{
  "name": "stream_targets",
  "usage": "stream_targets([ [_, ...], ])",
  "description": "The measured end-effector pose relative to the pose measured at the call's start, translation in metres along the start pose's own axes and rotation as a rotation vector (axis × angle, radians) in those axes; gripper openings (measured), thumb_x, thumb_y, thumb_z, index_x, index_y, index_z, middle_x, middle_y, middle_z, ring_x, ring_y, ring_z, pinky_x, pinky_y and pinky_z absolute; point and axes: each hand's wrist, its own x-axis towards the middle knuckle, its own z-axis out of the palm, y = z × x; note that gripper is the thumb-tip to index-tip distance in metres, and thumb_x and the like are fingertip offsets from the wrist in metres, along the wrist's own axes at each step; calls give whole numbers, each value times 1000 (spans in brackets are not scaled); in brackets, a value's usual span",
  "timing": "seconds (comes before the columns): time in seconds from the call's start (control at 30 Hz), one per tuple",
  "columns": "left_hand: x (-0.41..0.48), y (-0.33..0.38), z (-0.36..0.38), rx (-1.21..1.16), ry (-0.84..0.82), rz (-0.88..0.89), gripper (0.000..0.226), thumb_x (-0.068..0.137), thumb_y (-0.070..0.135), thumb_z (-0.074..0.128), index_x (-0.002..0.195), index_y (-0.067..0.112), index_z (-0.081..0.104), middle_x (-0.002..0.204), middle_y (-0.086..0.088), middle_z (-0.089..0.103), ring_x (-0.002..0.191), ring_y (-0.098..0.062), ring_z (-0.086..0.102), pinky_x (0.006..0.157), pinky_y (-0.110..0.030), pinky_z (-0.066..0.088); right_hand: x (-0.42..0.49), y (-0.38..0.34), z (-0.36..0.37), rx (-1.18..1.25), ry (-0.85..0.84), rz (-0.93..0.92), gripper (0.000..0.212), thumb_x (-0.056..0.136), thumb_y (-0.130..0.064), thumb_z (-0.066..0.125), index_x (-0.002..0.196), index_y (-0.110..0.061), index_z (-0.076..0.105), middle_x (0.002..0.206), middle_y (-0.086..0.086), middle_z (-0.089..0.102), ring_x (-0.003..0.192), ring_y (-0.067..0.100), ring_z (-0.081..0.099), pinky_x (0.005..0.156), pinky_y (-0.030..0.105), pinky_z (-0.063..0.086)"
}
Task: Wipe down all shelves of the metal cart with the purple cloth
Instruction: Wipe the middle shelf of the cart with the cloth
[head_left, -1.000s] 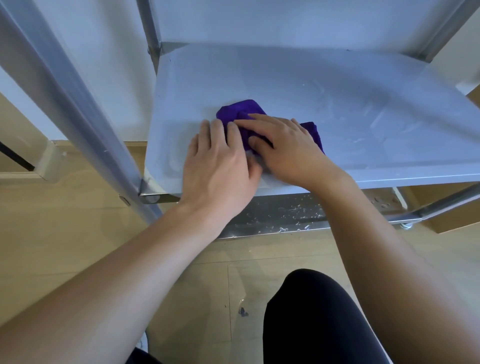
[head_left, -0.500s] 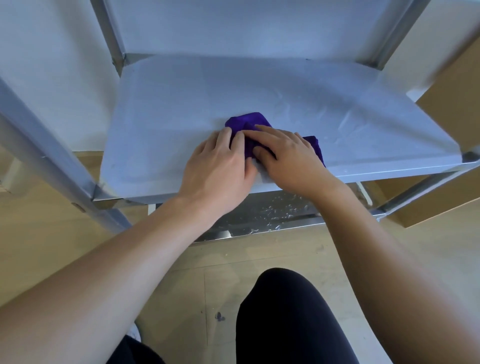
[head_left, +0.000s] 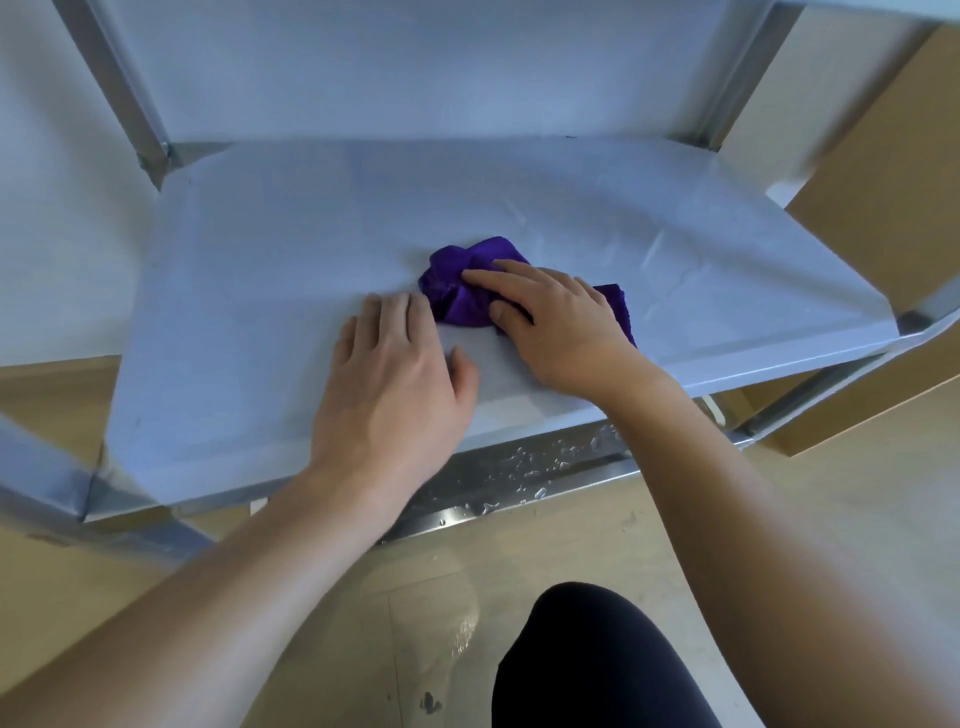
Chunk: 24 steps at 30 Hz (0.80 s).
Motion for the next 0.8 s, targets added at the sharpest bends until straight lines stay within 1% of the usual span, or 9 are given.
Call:
stream_targets([
  [0.13, 1, 0, 2, 38, -21, 1, 54, 88, 34, 33, 121, -4, 54, 130, -20, 51, 126, -40, 45, 105, -50, 37, 44, 9, 3, -48, -16, 19, 42, 101, -38, 33, 141, -50, 37, 154, -16, 34, 141, 19, 32, 115, 43, 22],
  [0.23, 1, 0, 1, 55, -40, 12, 55, 90, 35, 33, 124, -3, 53, 132, -20, 49, 128, -39, 43, 106, -50, 36, 80, 17, 0, -59, -43, 67, 43, 102, -36, 32, 143, -48, 35, 154, -16, 33, 140, 21, 32, 114, 43, 23],
  [0.33, 0, -1, -1, 72, -51, 17, 58, 91, 37, 31, 129, -3, 49, 135, -18, 46, 130, -38, 40, 107, -49, 35, 117, 21, -4, -57, -54, 135, 44, 102, -36, 31, 144, -46, 33, 154, -15, 34, 141, 22, 32, 114, 44, 21],
  [0.47, 4, -4, -1, 63, -53, 28, 57, 91, 38, 32, 128, -2, 49, 134, -17, 46, 130, -37, 39, 107, -48, 34, 149, 20, -6, -77, -87, 194, 45, 102, -35, 30, 145, -47, 30, 155, -10, 34, 140, 25, 33, 114, 43, 22],
  [0.63, 6, -5, -1, 21, -30, 16, 50, 89, 36, 34, 118, 0, 53, 127, -16, 49, 125, -37, 42, 103, -49, 36, 132, 18, 2, -100, -72, 104, 46, 102, -32, 31, 147, -42, 31, 154, -11, 34, 139, 25, 34, 113, 44, 24],
  [0.73, 8, -4, 0, 5, -18, 17, 47, 87, 36, 36, 114, 1, 54, 126, -16, 50, 122, -37, 44, 102, -48, 36, 89, 4, 5, -85, -59, 21, 45, 101, -32, 34, 145, -42, 34, 153, -11, 35, 139, 22, 35, 112, 42, 25],
  [0.8, 8, -3, 1, 4, -9, 18, 47, 87, 35, 38, 113, 1, 54, 127, -17, 50, 121, -38, 45, 101, -49, 36, 54, -8, 8, -89, -26, -25, 44, 102, -32, 35, 145, -43, 35, 154, -9, 35, 140, 20, 33, 112, 40, 23],
])
